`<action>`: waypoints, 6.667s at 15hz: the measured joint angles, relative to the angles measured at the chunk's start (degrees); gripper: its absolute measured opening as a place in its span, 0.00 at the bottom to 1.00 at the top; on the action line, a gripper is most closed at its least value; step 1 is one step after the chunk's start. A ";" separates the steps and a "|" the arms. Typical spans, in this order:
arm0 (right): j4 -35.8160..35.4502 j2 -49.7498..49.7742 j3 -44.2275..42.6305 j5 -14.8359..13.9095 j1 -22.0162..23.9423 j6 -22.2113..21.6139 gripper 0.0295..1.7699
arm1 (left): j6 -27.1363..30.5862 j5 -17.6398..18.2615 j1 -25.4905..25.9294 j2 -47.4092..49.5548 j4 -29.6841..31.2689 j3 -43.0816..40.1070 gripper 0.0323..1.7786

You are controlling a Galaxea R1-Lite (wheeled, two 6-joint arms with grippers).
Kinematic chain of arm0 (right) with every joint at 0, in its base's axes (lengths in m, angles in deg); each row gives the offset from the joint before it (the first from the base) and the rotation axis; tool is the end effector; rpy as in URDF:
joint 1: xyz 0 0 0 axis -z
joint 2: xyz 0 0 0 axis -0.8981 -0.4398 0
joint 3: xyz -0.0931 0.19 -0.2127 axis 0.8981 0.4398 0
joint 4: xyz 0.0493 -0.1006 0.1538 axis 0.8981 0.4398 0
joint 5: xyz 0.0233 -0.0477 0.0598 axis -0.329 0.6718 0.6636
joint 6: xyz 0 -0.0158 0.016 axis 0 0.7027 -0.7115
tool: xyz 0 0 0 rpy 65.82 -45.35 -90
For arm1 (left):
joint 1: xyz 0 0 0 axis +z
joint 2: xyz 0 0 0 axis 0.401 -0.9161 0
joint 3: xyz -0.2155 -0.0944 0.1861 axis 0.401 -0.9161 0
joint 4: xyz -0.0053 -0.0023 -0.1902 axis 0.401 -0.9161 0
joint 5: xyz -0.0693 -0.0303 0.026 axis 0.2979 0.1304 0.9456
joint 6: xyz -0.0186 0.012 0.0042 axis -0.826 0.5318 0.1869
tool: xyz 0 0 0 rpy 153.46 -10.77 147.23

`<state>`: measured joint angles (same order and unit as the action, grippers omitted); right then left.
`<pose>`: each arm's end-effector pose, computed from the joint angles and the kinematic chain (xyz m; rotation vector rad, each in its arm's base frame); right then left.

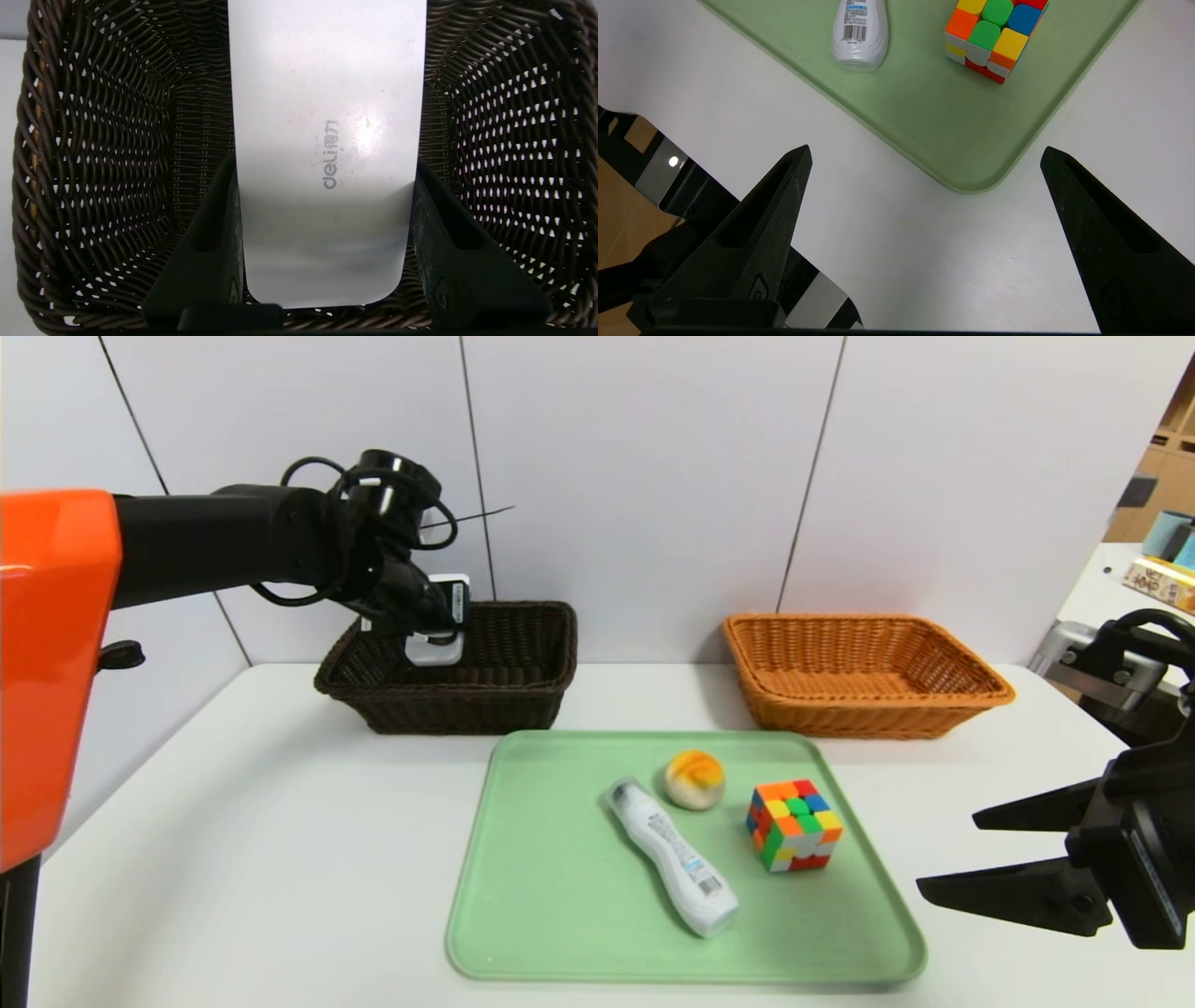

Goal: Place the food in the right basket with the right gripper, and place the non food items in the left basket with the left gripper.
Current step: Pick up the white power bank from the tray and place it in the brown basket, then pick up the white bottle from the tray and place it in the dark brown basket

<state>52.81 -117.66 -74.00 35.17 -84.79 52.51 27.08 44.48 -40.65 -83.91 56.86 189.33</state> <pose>0.1517 0.0649 0.2446 -0.1208 0.8202 0.6675 0.4094 -0.1210 0.2377 -0.1040 0.6314 -0.0275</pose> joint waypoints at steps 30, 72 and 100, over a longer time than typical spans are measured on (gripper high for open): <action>0.05 0.51 0.96 0.28 0.60 0.13 0.96 | 0.62 -0.13 1.55 -3.67 -0.49 0.09 0.55; -5.02 7.33 -1.74 0.52 0.90 -1.27 0.96 | -14.62 -2.28 -37.18 16.30 -10.91 -15.57 0.95; 10.34 7.35 -16.38 0.35 -0.89 -1.55 0.96 | -33.99 -15.46 -40.55 -6.42 -21.55 0.24 0.95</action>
<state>63.15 -110.31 -90.38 35.52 -85.68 50.96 -6.90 29.02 -81.19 -90.33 35.30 189.58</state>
